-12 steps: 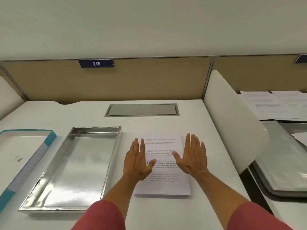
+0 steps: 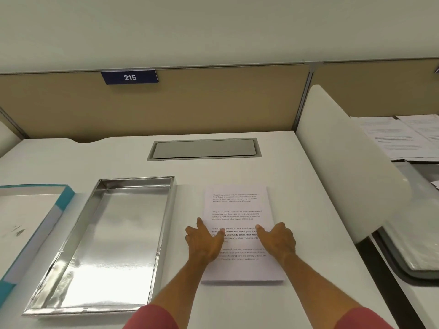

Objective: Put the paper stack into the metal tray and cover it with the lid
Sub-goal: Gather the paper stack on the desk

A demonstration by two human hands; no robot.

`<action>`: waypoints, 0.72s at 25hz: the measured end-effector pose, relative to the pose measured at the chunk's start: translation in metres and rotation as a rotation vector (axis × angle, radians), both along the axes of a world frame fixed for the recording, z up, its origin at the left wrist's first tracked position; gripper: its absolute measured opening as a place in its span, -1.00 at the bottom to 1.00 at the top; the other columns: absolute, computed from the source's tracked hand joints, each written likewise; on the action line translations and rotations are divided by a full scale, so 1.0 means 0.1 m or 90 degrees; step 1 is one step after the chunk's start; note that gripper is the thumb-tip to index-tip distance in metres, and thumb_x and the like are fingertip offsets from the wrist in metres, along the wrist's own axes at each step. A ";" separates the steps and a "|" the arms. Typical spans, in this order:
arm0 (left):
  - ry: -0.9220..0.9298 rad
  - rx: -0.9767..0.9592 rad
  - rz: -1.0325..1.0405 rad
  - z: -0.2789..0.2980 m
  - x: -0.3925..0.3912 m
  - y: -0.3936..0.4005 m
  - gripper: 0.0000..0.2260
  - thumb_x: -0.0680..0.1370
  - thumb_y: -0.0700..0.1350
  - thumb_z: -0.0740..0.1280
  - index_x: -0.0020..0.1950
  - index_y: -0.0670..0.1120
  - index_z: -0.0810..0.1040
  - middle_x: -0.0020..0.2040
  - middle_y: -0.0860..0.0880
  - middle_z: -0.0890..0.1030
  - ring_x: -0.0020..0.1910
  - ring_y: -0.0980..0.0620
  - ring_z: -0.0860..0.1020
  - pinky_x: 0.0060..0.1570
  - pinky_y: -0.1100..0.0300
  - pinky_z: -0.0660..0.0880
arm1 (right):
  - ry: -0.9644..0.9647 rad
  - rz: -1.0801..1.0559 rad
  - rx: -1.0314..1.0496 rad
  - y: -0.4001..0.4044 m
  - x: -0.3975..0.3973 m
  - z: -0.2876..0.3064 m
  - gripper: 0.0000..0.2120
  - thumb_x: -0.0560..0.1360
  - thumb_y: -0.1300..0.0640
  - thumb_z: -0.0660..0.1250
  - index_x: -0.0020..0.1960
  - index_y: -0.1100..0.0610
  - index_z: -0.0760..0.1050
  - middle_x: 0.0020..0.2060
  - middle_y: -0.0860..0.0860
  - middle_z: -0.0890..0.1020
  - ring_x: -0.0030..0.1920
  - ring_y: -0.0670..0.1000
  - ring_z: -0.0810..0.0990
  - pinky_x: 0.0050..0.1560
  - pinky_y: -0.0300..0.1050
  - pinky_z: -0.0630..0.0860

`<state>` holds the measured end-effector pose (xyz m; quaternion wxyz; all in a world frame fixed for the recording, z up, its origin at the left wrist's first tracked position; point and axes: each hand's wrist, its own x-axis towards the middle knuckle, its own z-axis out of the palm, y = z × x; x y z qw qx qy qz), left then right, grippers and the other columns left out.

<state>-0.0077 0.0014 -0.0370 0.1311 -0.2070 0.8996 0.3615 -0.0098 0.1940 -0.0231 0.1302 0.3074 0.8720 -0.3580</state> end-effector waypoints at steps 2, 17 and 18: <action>-0.021 0.025 0.022 -0.01 -0.06 -0.04 -0.16 0.46 0.23 0.33 0.57 -0.09 0.03 0.42 -0.24 0.23 0.38 -0.30 0.34 0.32 -0.12 0.39 | -0.007 -0.027 -0.018 0.00 -0.05 0.00 -0.45 0.44 -0.24 0.36 0.13 0.22 0.43 0.17 0.19 0.59 0.08 0.20 0.56 0.02 -0.02 0.49; -0.001 0.172 0.076 0.04 -0.31 -0.10 -0.73 0.51 0.07 0.34 0.02 -0.11 0.44 0.00 -0.07 0.62 -0.11 -0.03 0.63 -0.15 0.08 0.61 | 0.060 -0.033 -0.162 0.11 -0.22 0.00 -0.64 0.44 -0.16 0.42 -0.13 0.14 0.47 -0.08 0.08 0.65 -0.05 0.14 0.65 -0.01 0.04 0.61; -0.007 0.196 0.085 0.04 -0.31 -0.11 -0.76 0.52 0.05 0.33 0.00 -0.09 0.43 0.00 -0.07 0.62 -0.14 0.00 0.62 -0.23 0.14 0.57 | 0.071 -0.056 -0.202 0.12 -0.22 0.00 -0.64 0.43 -0.14 0.44 -0.22 0.12 0.42 -0.14 0.08 0.64 -0.12 0.12 0.64 -0.09 0.01 0.61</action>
